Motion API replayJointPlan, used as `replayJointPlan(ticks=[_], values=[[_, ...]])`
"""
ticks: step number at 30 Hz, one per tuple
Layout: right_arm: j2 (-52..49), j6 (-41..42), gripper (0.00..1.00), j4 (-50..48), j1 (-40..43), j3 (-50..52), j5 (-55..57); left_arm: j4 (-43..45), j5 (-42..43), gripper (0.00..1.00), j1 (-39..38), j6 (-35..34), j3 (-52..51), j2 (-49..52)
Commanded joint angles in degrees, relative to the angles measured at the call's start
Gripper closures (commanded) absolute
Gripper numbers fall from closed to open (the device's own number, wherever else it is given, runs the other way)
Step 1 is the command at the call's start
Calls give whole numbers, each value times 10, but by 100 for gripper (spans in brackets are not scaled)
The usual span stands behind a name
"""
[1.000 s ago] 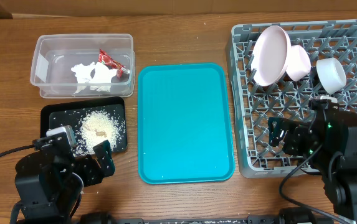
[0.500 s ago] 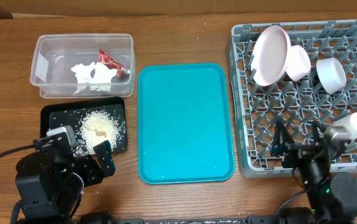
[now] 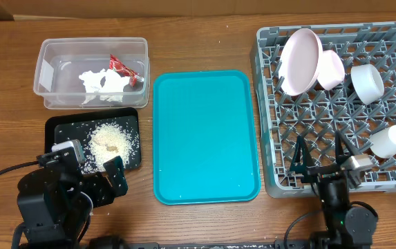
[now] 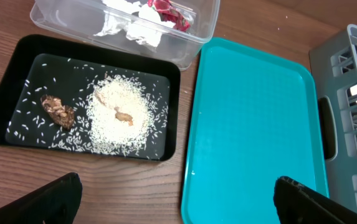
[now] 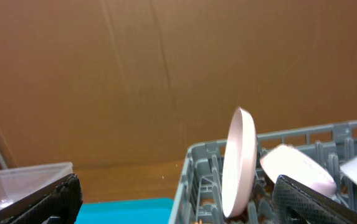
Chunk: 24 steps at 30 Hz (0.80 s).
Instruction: Sort waste into correct bins and load items into the dishwasher
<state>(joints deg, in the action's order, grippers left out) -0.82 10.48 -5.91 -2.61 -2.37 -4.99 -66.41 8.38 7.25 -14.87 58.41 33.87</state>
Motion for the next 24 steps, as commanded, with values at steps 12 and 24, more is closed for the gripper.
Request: replayJointPlan(ticks=[12,24], values=[[7,-2,0,107,1,19,50,0,4,0,2,-6,-3,-2],[7,-2,0,107,1,19,50,0,4,0,2,-6,-3,-2]])
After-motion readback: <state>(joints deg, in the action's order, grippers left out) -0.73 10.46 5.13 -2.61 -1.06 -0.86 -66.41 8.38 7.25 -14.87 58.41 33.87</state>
